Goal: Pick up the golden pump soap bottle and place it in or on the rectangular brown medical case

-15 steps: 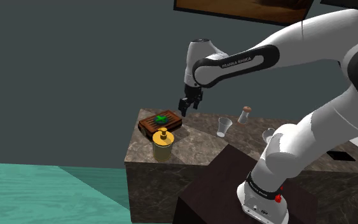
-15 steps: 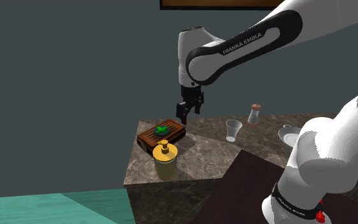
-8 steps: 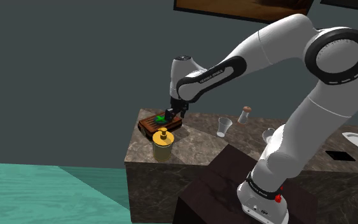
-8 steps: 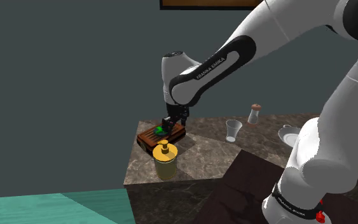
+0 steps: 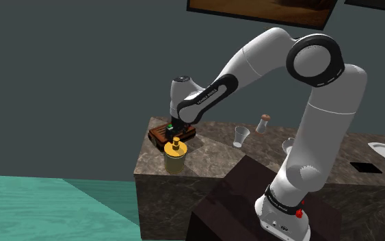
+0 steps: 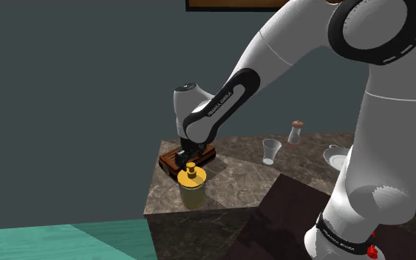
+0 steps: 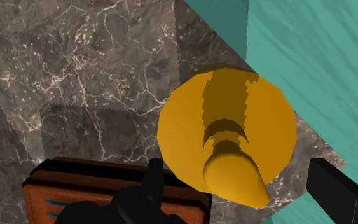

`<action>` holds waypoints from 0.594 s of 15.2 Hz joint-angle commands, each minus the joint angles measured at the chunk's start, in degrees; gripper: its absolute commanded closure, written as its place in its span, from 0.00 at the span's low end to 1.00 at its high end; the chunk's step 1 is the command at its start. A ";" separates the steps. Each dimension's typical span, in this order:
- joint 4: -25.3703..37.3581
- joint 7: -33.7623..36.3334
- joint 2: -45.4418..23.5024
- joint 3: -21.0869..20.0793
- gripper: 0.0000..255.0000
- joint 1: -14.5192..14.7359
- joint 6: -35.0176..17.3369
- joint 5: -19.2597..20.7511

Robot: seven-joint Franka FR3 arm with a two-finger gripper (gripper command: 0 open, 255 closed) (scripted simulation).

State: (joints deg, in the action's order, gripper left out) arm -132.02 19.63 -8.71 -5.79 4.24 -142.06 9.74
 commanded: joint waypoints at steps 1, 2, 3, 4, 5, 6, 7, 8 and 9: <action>0.59 0.48 -1.92 0.18 0.00 0.05 -1.38 0.57; 0.54 0.65 -2.56 0.28 0.00 0.06 -2.07 0.82; 0.49 0.82 -3.22 0.38 0.00 0.06 -2.75 1.06; 0.46 0.99 -3.88 0.48 0.00 0.08 -3.43 1.31; 0.45 1.17 -4.54 0.60 0.00 0.09 -4.11 1.56; 0.45 1.45 -5.61 0.78 0.00 0.12 -5.17 1.97; 0.43 1.45 -5.61 0.79 0.00 0.13 -5.17 1.96; 0.44 1.45 -5.61 0.79 0.00 0.13 -5.17 1.97; 0.45 1.45 -5.61 0.79 0.00 0.13 -5.17 1.97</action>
State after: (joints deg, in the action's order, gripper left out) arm -131.53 21.04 -14.26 -5.01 4.36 -147.10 11.67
